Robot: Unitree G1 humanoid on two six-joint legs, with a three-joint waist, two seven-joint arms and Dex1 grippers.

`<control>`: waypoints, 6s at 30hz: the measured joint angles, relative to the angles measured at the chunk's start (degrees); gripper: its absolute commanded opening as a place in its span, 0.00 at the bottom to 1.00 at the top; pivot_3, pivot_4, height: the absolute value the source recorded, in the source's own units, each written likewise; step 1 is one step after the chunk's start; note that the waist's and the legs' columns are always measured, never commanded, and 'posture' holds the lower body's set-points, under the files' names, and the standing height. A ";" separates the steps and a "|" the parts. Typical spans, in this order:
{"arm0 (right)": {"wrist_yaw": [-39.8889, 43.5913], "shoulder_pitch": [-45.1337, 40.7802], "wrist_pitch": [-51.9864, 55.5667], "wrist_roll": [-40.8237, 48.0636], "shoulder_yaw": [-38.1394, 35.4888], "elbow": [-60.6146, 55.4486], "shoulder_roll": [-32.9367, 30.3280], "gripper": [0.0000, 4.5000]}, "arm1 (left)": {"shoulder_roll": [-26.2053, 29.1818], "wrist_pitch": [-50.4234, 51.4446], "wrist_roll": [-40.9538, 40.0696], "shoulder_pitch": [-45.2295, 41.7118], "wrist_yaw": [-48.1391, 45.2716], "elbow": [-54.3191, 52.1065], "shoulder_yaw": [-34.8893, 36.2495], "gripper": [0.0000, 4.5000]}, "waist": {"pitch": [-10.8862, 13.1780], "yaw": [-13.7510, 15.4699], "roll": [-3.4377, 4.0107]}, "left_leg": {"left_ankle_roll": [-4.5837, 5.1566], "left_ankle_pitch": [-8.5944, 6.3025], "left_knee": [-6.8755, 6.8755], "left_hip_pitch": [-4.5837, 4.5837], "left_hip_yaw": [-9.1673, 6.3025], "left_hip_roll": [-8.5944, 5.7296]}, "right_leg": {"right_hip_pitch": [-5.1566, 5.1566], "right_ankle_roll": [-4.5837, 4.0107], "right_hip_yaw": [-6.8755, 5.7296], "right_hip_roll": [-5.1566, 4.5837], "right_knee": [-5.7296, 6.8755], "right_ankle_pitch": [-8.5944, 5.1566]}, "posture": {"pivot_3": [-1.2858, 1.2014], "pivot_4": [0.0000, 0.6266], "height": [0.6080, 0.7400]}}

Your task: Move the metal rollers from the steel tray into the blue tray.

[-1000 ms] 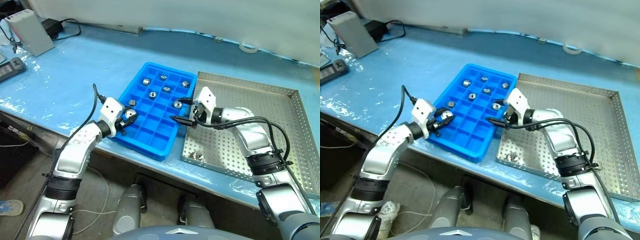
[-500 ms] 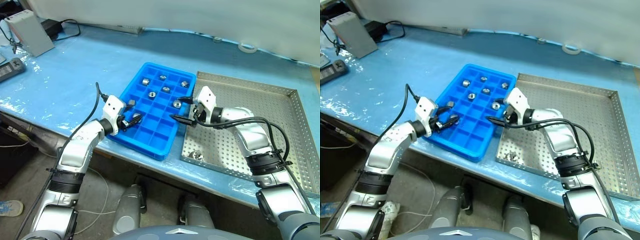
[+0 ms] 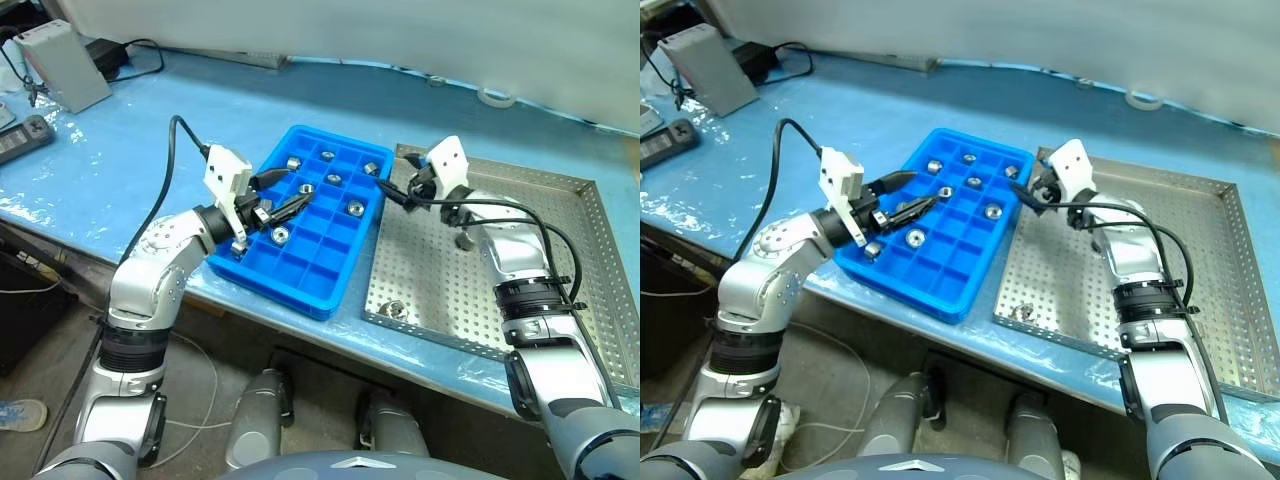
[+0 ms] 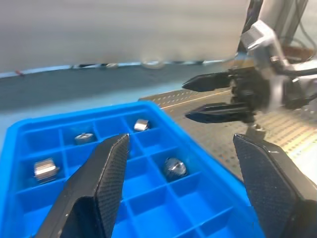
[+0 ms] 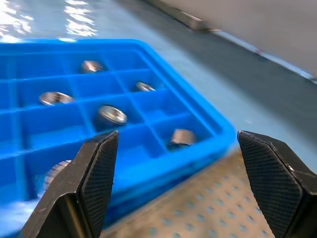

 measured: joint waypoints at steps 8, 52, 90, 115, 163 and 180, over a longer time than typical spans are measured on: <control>0.14 4.21 -1.12 -1.20 -1.89 2.04 -3.64 0.90 | -2.13 3.21 -3.52 -2.98 -3.32 4.29 -3.18 0.79 | 0.00 -0.10 0.00 | 0.18 -0.02 0.01 -0.16 0.01 0.01 | -0.09 0.00 -0.04 0.01 -0.01 0.00 | 0.52 0.24 1.00; 6.87 20.25 7.85 5.93 -6.59 -9.73 -5.89 0.38 | -1.40 -1.90 2.92 -4.55 -6.50 12.57 -6.42 0.80 | -0.01 -2.38 0.03 | 0.28 -0.06 0.00 0.31 0.08 0.01 | 0.32 0.00 0.03 -0.03 -0.13 0.01 | 0.50 0.24 1.00; 13.17 -4.74 -3.90 -1.43 11.58 4.68 14.16 0.74 | 5.22 1.36 -2.68 7.75 5.29 -0.20 7.26 0.80 | -0.01 0.00 -0.04 | -0.44 0.38 -0.29 -0.14 0.05 0.73 | -0.40 -0.06 -0.03 0.67 0.09 0.04 | 0.56 0.24 1.00; 27.80 38.51 21.21 12.99 -1.80 -50.10 -25.31 0.74 | -2.74 -4.03 0.46 -5.11 -8.58 17.69 -6.67 0.80 | -0.04 -4.54 -0.07 | -0.44 0.31 -0.32 0.66 0.08 0.88 | 0.40 0.06 0.09 0.81 -0.32 0.10 | 0.41 0.24 1.00; 52.45 1.61 6.38 8.90 12.31 -13.29 -16.98 0.74 | 0.82 -0.97 2.18 4.91 -1.51 5.81 -3.92 0.80 | -0.05 -1.96 -0.05 | -0.24 0.21 -0.01 0.52 0.12 0.91 | 0.39 -0.08 0.01 0.76 -0.11 0.19 | 0.53 0.24 1.00; 51.31 8.17 13.99 9.73 18.42 -25.14 -14.36 0.74 | 1.48 1.54 1.83 6.67 1.08 2.24 -3.79 0.80 | -0.05 -0.82 -0.05 | -0.33 0.24 -0.11 0.52 0.12 0.93 | 0.29 -0.09 0.02 0.77 -0.11 0.19 | 0.54 0.24 1.00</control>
